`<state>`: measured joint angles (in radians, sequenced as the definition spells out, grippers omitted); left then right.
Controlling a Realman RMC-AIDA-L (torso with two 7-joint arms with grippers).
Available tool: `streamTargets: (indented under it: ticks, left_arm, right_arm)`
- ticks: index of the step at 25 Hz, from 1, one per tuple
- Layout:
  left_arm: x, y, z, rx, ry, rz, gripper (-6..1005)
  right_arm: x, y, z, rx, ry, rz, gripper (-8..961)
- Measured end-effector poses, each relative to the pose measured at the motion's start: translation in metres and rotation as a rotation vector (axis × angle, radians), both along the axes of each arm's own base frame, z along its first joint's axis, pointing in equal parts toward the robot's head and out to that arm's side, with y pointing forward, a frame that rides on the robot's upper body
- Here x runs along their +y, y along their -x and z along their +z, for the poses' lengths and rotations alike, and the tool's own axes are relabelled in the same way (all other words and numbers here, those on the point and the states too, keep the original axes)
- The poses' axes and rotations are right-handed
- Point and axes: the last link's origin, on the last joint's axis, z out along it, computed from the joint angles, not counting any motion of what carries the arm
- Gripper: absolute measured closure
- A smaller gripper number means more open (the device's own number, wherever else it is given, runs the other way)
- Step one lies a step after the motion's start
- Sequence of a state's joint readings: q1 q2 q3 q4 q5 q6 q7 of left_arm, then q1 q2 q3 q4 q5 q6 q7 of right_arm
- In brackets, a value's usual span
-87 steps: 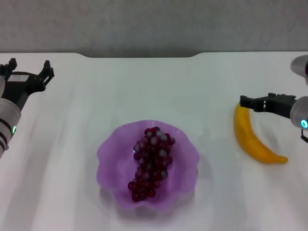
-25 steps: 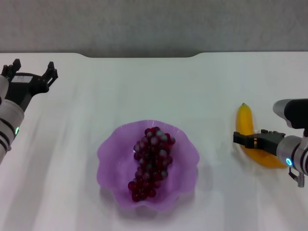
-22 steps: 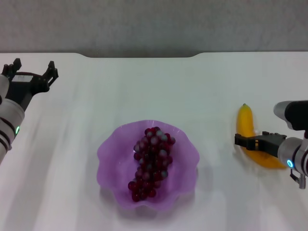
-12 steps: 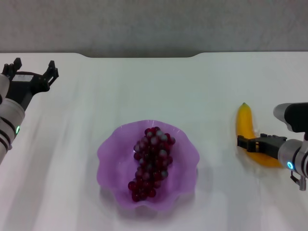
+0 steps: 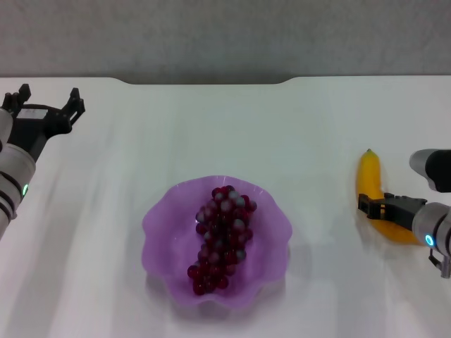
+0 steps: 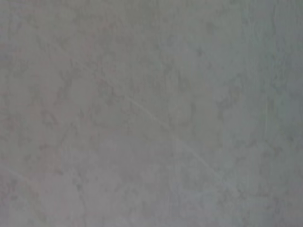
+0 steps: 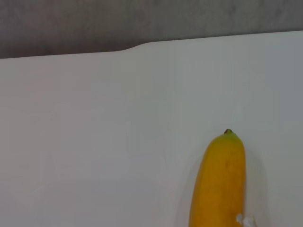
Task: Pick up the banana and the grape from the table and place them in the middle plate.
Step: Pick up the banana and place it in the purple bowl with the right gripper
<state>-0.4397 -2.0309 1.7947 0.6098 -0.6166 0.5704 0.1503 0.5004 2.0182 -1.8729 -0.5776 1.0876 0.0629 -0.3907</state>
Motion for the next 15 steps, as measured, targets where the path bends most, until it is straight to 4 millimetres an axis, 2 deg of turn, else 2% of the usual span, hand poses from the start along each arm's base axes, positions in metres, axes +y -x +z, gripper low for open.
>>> streamTargets:
  ticks: [5, 15]
  left_arm:
    - [-0.001, 0.001, 0.000, 0.000, 0.000, 0.002, 106]
    - [-0.003, 0.005, -0.001, 0.003, 0.006, 0.016, 106]
  right_arm:
    - [0.001, 0.003, 0.000, -0.002, 0.003, 0.016, 446]
    - [0.001, 0.029, -0.005, -0.002, 0.026, 0.125, 447]
